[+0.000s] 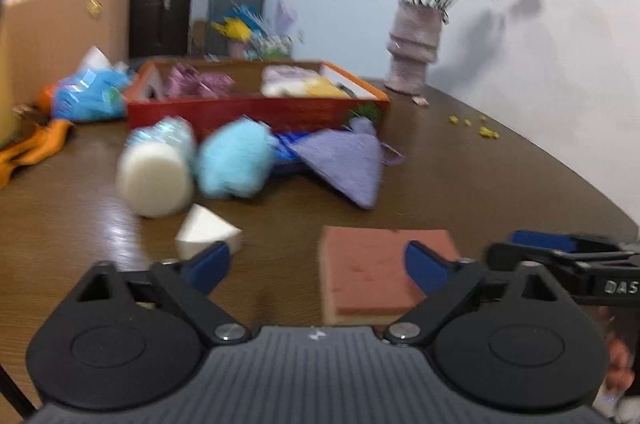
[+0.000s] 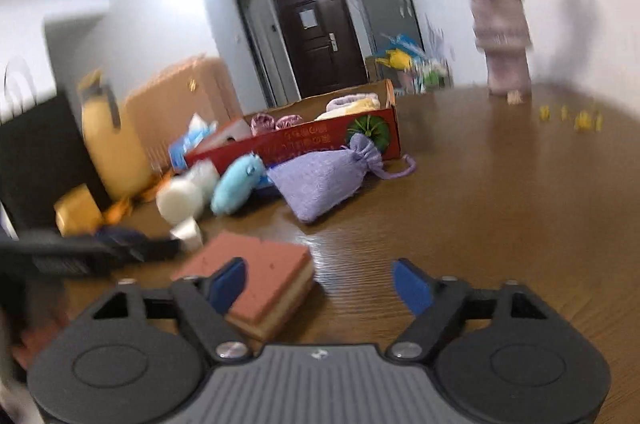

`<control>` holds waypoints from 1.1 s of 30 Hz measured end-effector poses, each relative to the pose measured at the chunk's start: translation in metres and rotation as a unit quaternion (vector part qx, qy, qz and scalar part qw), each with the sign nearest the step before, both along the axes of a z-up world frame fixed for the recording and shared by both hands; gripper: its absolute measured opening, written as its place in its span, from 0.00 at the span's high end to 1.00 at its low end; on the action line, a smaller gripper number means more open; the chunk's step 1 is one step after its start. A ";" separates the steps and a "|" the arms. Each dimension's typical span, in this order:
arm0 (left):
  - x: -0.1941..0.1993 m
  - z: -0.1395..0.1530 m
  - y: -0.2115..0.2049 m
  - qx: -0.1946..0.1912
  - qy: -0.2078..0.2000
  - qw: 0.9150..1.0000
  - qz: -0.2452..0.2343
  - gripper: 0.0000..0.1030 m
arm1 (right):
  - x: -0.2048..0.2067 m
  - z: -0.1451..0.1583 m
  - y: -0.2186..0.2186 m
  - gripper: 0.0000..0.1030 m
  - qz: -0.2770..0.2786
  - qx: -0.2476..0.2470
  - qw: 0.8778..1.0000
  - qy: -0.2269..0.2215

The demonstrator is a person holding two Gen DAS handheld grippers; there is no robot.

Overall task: Organize soft objects
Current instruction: 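Close the left tool on the pink sponge block while the right tool grips it too, then lift the pink sponge block with both tools and carry it over the box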

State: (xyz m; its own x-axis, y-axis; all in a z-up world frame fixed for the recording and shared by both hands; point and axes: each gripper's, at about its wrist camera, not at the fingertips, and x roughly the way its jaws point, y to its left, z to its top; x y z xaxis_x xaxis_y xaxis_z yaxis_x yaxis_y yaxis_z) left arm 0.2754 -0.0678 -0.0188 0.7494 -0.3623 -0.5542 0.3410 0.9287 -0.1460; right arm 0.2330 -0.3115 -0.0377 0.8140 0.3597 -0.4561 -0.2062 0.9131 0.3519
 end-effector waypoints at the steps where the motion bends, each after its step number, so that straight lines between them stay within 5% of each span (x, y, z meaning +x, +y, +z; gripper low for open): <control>1: 0.004 -0.002 -0.005 -0.002 0.011 1.000 -0.003 0.26 | 0.004 -0.002 0.000 0.42 0.002 0.017 1.000 0.007; 3: 0.007 -0.006 -0.009 -0.013 0.026 1.000 -0.007 0.53 | 0.012 -0.006 0.005 0.52 0.009 0.034 0.999 0.018; 6: 0.010 -0.011 -0.002 -0.054 0.066 0.996 0.000 0.65 | 0.020 -0.012 0.021 0.61 0.022 0.029 0.999 0.027; 8: 0.007 -0.010 0.005 -0.080 0.092 0.993 0.000 0.66 | 0.020 -0.017 0.026 0.72 0.033 0.035 0.998 0.033; 14: -0.002 -0.015 0.024 -0.099 0.105 0.989 0.011 0.60 | 0.016 -0.014 0.031 0.74 0.039 0.033 0.998 0.034; 18: -0.004 -0.013 0.023 -0.110 0.106 0.988 -0.008 0.64 | 0.014 -0.014 0.031 0.75 0.041 0.037 0.998 0.037; 27: -0.012 0.009 0.029 -0.128 0.057 0.990 -0.001 0.68 | 0.009 0.016 0.034 0.76 0.041 0.040 0.998 -0.005; 33: 0.017 0.045 0.040 -0.116 0.012 0.993 0.004 0.68 | 0.045 0.052 0.050 0.75 0.055 0.026 0.997 -0.043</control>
State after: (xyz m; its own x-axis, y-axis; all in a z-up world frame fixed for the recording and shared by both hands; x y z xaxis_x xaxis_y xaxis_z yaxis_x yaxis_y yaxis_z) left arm 0.2929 -0.0276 0.0257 0.7402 -0.4766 -0.4743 0.3280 0.8717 -0.3641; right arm 0.2777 -0.2616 0.0143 0.8038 0.4696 -0.3652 -0.3350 0.8646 0.3745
